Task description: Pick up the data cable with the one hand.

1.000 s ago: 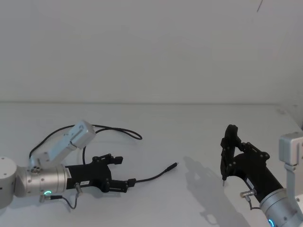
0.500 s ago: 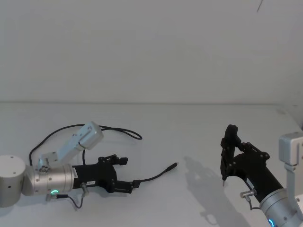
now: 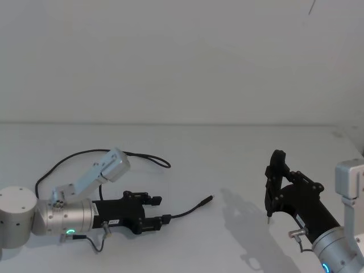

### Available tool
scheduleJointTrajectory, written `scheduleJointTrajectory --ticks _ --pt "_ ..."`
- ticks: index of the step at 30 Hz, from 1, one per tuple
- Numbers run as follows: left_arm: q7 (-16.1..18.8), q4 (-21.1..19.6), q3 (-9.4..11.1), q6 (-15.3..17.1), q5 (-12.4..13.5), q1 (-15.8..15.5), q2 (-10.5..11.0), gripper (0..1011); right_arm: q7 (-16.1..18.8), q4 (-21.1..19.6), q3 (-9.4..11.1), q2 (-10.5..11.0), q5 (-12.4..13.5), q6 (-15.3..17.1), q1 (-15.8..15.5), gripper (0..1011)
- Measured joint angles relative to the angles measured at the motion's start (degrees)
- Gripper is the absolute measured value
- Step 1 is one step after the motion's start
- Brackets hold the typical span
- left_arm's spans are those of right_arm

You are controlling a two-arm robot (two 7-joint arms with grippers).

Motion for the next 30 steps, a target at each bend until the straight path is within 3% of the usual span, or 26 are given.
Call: scheduleJointTrajectory --ticks 19,30 --pt "-0.4 0.1 1.1 0.9 0.0 0.6 -0.1 72 0.0 0.0 0.0 0.0 0.0 0.0 0.0 279" --pt "1.2 -1.7 0.5 1.4 -0.3 1.8 0.4 48 0.0 0.0 0.0 0.0 0.0 0.0 0.0 279"
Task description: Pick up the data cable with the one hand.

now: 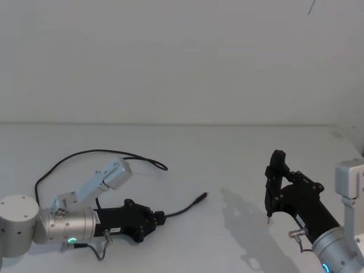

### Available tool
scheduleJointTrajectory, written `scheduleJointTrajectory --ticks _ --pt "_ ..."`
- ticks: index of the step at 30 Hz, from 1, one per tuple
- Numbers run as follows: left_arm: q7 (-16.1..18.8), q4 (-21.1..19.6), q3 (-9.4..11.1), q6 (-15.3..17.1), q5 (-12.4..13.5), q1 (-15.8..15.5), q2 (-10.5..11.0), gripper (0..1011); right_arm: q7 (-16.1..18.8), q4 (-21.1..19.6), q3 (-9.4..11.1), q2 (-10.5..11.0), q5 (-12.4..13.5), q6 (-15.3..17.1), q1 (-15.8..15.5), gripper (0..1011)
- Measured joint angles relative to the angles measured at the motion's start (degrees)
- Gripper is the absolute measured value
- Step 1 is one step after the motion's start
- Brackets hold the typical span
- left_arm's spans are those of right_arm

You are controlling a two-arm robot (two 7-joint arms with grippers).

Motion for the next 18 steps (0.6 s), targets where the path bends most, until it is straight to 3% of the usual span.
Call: scheduleJointTrajectory --ticks 18 --pt "4.9 -9.3 -4.8 -0.3 -3.2 3.0 2.0 48 0.0 0.0 0.0 0.0 0.0 0.0 0.0 279"
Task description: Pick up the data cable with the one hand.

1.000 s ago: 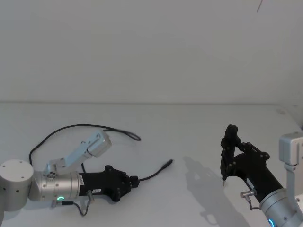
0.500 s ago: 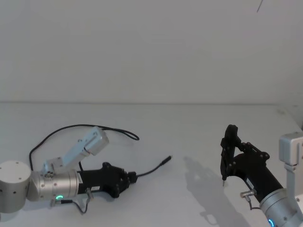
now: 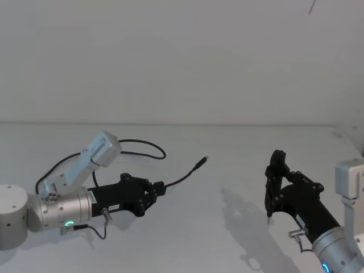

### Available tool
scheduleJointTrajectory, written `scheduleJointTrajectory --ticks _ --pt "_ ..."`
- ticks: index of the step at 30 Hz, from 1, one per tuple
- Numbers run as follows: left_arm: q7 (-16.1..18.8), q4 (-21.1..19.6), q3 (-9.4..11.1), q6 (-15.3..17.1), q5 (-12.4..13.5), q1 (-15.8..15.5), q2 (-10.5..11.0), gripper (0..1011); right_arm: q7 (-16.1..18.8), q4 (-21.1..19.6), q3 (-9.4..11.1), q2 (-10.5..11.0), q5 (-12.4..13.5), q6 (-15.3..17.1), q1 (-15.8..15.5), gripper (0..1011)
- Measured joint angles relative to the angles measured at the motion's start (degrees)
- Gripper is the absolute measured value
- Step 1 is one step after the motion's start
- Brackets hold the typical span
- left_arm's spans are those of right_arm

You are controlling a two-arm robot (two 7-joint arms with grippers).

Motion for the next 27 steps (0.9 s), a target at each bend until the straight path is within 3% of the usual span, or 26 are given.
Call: scheduleJointTrajectory --ticks 16,27 --pt "2.3 -8.2 -1.2 2.7 -3.5 4.9 2.3 48 0.0 0.0 0.0 0.0 0.0 0.0 0.0 279" --pt "3.8 -11.8 -1.5 3.7 -4.7 7.2 3.6 48 0.0 0.0 0.0 0.0 0.0 0.0 0.0 279"
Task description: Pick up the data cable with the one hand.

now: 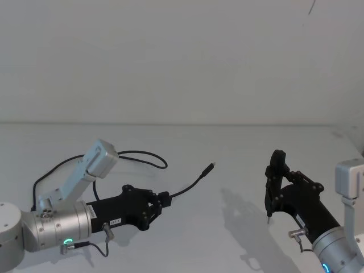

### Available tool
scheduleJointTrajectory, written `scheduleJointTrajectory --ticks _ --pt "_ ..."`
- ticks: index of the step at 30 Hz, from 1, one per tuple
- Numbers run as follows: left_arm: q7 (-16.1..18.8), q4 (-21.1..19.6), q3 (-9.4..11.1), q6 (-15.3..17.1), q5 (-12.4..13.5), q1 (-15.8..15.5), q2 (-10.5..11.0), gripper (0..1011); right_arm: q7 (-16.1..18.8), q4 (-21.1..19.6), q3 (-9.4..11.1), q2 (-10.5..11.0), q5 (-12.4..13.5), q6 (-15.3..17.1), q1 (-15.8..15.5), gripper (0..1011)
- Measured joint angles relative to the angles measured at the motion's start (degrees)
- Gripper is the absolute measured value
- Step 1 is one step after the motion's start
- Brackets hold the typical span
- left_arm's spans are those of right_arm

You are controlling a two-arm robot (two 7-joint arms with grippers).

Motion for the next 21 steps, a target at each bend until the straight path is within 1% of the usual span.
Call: scheduleJointTrajectory --ticks 6,10,15,21 --pt "0.4 -1.0 -0.1 0.3 -0.4 0.7 0.4 48 0.1 -0.4 0.1 -0.4 0.2 0.0 0.1 279" --pt "0.7 -1.6 -0.1 0.5 -0.6 1.0 0.6 48 0.4 -1.1 0.3 -1.0 1.0 0.3 0.3 279" --pt "0.8 -1.9 -0.1 0.6 -0.7 1.2 0.8 48 0.9 -1.9 0.2 -2.5 2.7 1.1 1.2 279" --pt "0.9 -2.2 -0.2 0.7 -0.8 1.4 0.9 48 1.6 -2.1 -0.6 -4.7 4.3 2.1 2.9 279"
